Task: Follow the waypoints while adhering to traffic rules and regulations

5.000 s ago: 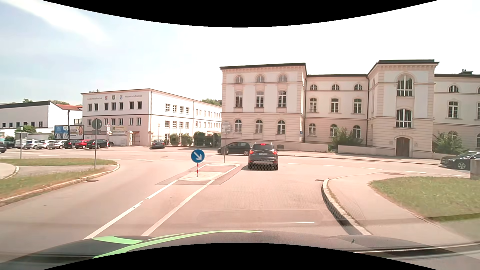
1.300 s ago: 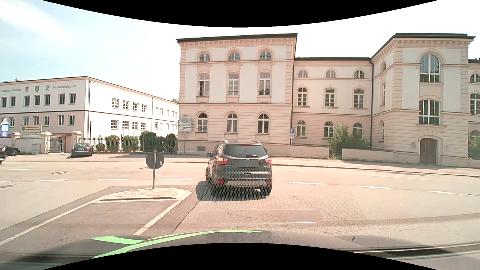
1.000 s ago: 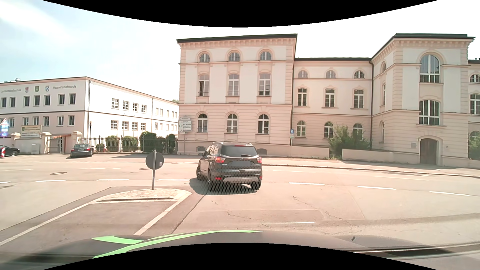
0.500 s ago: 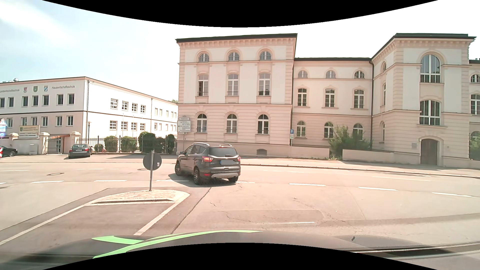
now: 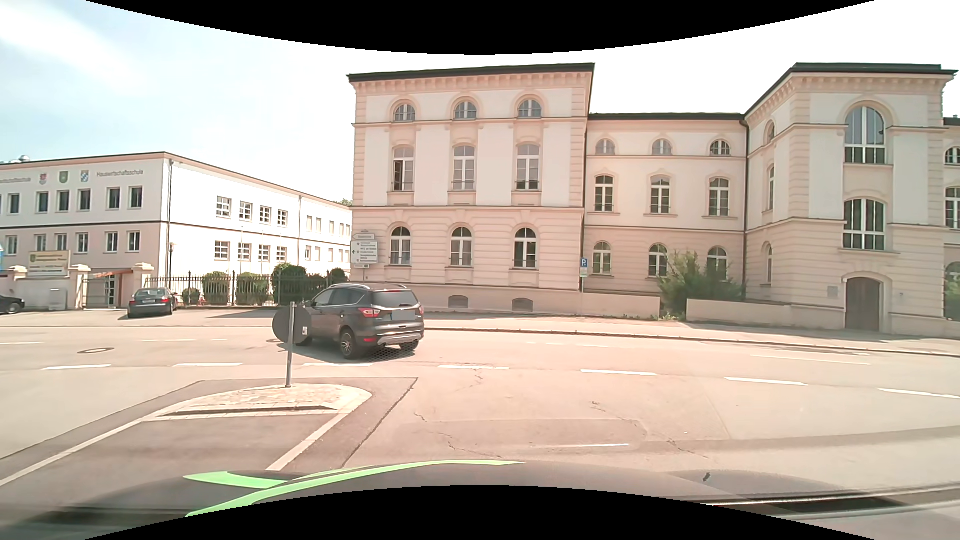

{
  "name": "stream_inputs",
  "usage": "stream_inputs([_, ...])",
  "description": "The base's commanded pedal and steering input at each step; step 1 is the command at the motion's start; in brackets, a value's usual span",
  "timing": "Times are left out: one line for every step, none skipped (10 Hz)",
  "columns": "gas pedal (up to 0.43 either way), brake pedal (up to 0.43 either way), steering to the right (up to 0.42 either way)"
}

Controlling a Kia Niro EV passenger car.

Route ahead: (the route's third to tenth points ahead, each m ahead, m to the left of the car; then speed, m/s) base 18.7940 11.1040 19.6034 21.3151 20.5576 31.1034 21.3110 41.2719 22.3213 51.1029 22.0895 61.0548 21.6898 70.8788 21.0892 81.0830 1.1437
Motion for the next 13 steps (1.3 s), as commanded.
stream_inputs([0.0,0.0,0.035])
stream_inputs([0.0,0.0,0.03])
stream_inputs([0.0,0.0,0.026])
stream_inputs([0.0,0.0,0.022])
stream_inputs([0.0,0.0,0.016])
stream_inputs([0.0,0.0,0.009])
stream_inputs([0.0,0.0,0.005])
stream_inputs([0.0,0.0,0.0])
stream_inputs([0.0,0.0,-0.004])
stream_inputs([0.0,0.0,-0.007])
stream_inputs([0.0,0.0,-0.007])
stream_inputs([0.0,0.0,-0.007])
stream_inputs([0.0,0.0,-0.007])
